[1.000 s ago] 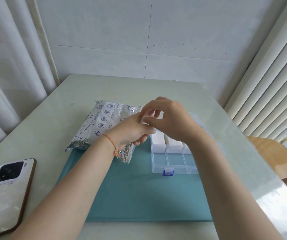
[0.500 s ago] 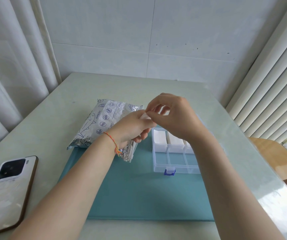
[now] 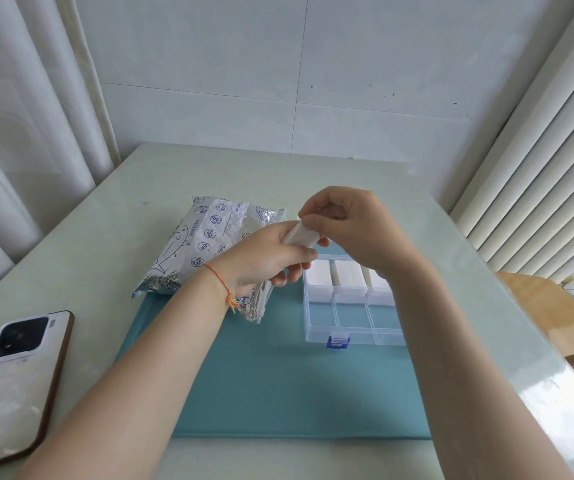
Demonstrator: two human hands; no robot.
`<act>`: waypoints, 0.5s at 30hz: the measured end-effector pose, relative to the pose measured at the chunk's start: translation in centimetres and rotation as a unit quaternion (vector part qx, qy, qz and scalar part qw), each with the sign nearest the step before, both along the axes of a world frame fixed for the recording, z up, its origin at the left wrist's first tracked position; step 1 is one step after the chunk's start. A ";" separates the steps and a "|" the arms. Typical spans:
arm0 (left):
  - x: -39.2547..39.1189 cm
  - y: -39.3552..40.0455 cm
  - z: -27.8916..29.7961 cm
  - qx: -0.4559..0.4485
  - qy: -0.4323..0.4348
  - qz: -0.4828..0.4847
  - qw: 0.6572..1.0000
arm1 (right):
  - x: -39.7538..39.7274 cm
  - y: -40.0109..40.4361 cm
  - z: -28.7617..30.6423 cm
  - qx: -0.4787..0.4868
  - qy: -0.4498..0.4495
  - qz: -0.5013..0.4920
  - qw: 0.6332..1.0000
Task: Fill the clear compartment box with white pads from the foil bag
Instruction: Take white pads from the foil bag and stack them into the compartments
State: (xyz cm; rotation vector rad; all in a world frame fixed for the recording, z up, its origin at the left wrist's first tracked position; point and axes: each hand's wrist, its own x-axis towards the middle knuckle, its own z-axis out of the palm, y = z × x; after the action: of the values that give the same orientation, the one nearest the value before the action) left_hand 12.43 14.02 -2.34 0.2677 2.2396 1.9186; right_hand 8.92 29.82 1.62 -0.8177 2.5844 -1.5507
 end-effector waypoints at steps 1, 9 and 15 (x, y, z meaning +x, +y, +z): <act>0.0 0.0 0.0 0.008 -0.005 -0.003 1.000 | 0.0 0.2 0.1 0.010 -0.003 0.007 1.000; -0.1 0.3 0.2 0.126 -0.072 -0.036 0.989 | -0.2 0.8 0.4 -0.025 -0.041 0.022 0.999; -0.2 1.0 -0.3 0.221 -0.164 -0.011 0.961 | -0.3 -0.6 -0.4 -0.113 -0.023 -0.061 0.991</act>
State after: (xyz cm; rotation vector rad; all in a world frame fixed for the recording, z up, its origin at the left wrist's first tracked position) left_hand 12.23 15.07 -2.61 0.0255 1.5823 2.2411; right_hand 8.61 29.19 1.19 -0.6373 2.5020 -1.9006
